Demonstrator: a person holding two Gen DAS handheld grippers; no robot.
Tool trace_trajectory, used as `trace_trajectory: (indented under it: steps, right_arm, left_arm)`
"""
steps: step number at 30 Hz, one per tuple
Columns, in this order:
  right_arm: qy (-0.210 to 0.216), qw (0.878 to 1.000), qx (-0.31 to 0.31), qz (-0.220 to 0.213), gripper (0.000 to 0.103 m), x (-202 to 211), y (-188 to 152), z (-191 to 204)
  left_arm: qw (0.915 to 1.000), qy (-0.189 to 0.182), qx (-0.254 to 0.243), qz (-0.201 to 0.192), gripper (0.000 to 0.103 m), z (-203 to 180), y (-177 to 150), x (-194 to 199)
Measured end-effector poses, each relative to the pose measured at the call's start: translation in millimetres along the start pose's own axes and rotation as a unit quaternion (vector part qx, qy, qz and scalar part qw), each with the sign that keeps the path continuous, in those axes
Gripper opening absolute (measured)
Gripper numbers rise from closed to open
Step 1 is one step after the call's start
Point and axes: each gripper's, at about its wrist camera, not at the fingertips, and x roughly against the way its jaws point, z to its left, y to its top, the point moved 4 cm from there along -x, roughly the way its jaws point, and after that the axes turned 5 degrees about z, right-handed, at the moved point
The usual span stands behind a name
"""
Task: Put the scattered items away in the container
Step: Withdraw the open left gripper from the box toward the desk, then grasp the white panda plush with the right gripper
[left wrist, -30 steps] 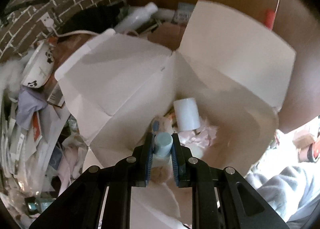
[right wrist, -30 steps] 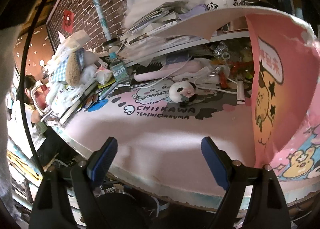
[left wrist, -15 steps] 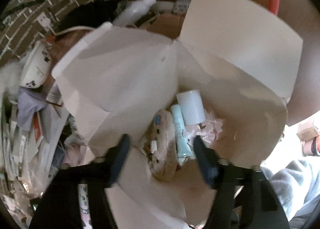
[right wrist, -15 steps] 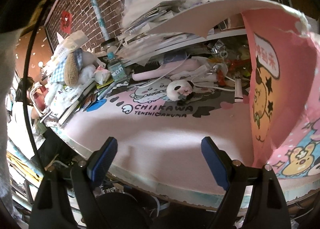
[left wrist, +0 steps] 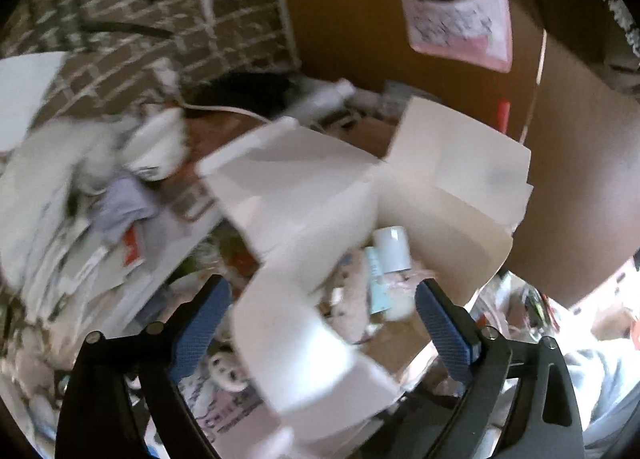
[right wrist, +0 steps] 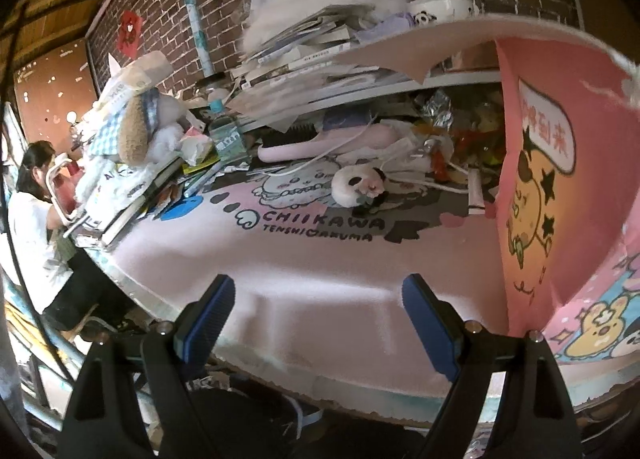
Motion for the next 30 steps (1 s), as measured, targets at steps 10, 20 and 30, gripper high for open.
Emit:
trace_trajectory:
  steps: [10,20,30]
  right_arm:
    - [-0.057,0.997,0.054,0.001,0.084,-16.9,7.8,25.6]
    - [-0.128,0.984,0.115,0.049,0.084,-56.3,24.1,38.2]
    - [-0.2,0.97,0.129,0.048,0.084,-87.6,52.0,37.9]
  left_arm:
    - [0.9859,0.1,0.115,-0.069,0.099,66.7,-90.6,65.7]
    - [0.9577,0.163,0.222,-0.084,0.102,108.3,-191.4,83.4]
    - [0.9463,0.134,0.276,-0.101,0.102,110.7,-237.3,81.2]
